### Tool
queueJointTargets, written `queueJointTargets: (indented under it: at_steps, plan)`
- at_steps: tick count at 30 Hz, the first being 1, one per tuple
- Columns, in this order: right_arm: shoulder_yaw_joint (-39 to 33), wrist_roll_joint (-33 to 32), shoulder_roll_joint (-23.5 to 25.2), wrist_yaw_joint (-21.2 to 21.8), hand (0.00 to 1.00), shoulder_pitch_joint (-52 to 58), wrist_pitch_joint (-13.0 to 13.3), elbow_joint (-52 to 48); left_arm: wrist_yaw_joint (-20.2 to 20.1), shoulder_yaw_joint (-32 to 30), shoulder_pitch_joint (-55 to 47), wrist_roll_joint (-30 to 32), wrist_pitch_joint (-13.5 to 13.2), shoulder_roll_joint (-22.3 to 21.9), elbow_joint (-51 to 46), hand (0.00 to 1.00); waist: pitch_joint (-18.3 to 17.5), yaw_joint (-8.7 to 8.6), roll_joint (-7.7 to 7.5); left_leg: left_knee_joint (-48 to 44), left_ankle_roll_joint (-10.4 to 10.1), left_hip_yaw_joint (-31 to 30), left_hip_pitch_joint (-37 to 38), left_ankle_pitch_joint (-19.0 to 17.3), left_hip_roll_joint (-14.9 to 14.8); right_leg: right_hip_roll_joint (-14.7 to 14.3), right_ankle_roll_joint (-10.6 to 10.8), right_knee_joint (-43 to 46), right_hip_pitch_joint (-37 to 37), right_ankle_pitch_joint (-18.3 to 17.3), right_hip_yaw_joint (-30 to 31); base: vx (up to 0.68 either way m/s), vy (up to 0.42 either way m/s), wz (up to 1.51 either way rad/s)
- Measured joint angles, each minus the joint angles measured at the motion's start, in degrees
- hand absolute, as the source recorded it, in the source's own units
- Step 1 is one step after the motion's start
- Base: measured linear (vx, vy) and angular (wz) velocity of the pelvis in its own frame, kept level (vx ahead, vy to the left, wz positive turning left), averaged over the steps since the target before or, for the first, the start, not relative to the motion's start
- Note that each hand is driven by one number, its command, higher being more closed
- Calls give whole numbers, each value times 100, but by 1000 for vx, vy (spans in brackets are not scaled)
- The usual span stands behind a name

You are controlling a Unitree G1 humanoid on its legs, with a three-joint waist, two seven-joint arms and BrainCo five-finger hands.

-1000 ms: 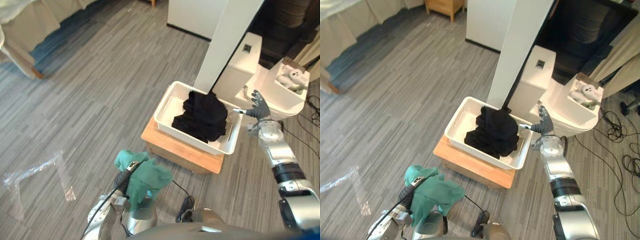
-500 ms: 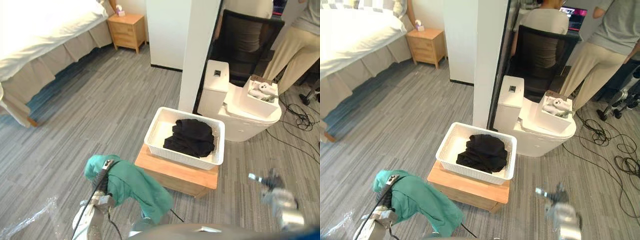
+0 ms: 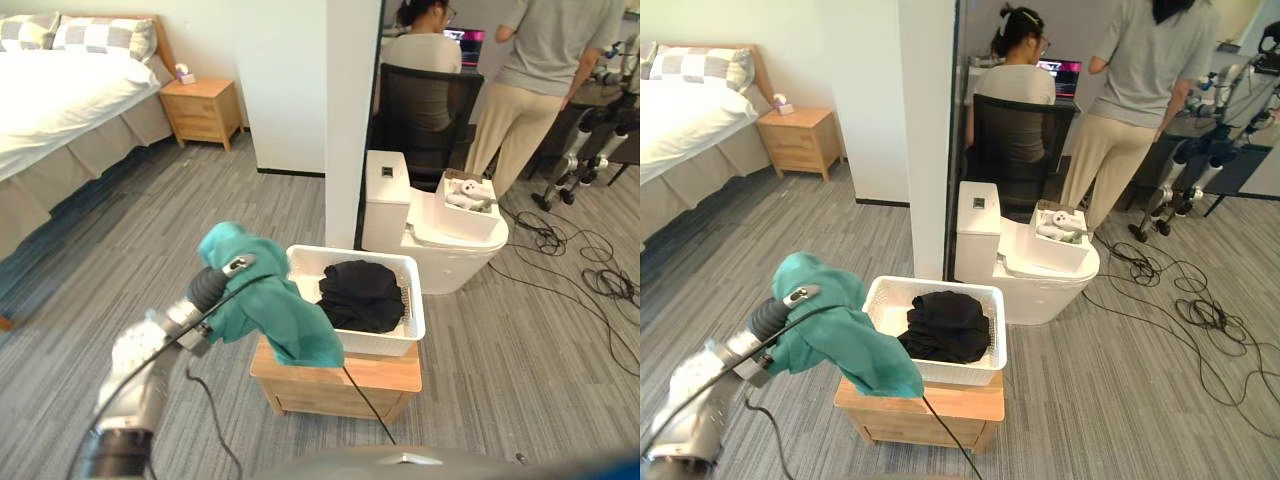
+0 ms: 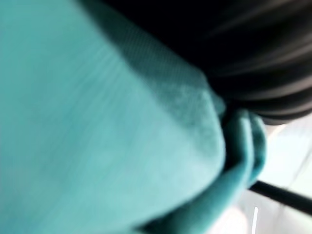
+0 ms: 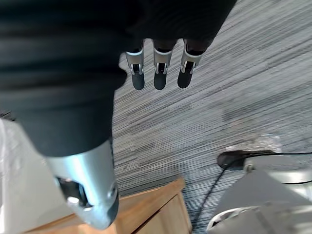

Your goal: Tidy the bed and pick cloth on bed and put in laundry

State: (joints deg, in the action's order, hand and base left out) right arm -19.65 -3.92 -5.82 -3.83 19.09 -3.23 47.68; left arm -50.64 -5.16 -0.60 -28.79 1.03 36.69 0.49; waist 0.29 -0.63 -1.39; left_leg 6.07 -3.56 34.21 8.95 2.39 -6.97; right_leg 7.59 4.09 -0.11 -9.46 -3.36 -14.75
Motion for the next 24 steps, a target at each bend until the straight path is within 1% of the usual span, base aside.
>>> queueJointTargets:
  at_steps: [1,2,4,5,6,7,8,10,12,14,16,18,19,22,24]
  plan:
    - [-83,69,-40,111,0,7,0,67,-20,154,264,133,58,281,25,100,-23,-43,57,0,0,19,0,-5,2,3,-2,-7,5,10,-1,13,15,-12]
    - [-97,79,-61,155,0,22,-1,87,2,193,392,141,80,388,63,100,-28,-55,76,0,0,35,0,-5,1,3,-3,-11,8,10,1,18,15,-4]
    - [-122,77,-149,264,0,107,23,152,357,229,908,132,79,725,348,100,-82,-66,149,0,-5,148,2,0,-11,-4,-3,-26,18,10,-3,0,0,0]
    - [-132,76,-167,275,0,115,44,190,464,216,1014,125,77,790,454,100,-98,-65,177,0,-5,148,2,1,-11,-5,-3,-27,19,10,-3,0,0,0]
    - [-189,76,-173,302,0,134,75,279,658,181,1194,117,72,901,689,100,-127,-66,243,0,-8,150,2,2,-9,-6,-2,-33,21,9,-5,30,3,-1]
    - [-197,76,-152,325,0,144,162,390,841,64,1401,112,43,933,1006,100,-179,-66,312,0,-14,154,-1,6,-8,-11,-2,-44,23,8,-5,0,0,0]
    - [-196,76,-144,330,0,144,183,410,873,37,1437,108,37,933,1069,100,-186,-69,319,0,-20,154,-1,10,-8,-14,-2,-46,23,8,-5,0,0,0]
    - [-192,80,-49,345,0,129,325,465,988,-95,1744,84,-28,932,1479,100,-226,-105,351,0,-48,161,0,29,-12,-53,-2,-57,23,7,-4,0,0,0]
    - [-194,88,34,353,0,115,431,463,1042,-162,1929,148,-72,932,1710,100,-236,-123,337,0,-52,179,-1,33,-15,-61,-2,-56,40,7,12,-3,1,-4]
    - [-194,101,97,358,0,110,485,463,1108,-167,2110,339,-129,932,1921,100,-266,-125,297,0,-53,249,-3,34,-21,-68,-2,-46,88,8,83,-6,4,-18]
    - [-197,191,138,364,0,130,494,468,1259,-158,2306,623,-151,930,2201,100,-313,-191,236,0,-54,309,4,33,-24,-74,-2,-39,121,9,156,0,7,-15]
    - [-198,254,142,366,0,162,493,470,1369,-151,2455,769,-154,927,2377,100,-327,-255,215,0,-58,344,4,30,-27,-83,-2,-24,154,9,198,-2,6,-13]
    - [-232,292,142,368,0,179,493,469,1481,-147,2605,801,-177,925,2532,100,-358,-287,162,0,-60,416,2,30,-47,-96,-4,15,218,10,264,-6,4,-22]
    - [-240,301,141,374,0,253,494,467,1663,-141,2787,812,-198,904,2699,100,-400,-329,91,0,-67,499,0,34,-71,-122,-26,22,281,33,348,-7,-1,-20]
    - [-241,303,142,382,0,337,495,468,1848,-138,2851,813,-257,862,2813,100,-399,-340,93,0,-70,559,8,36,-82,-136,-28,24,308,42,419,-5,0,-15]
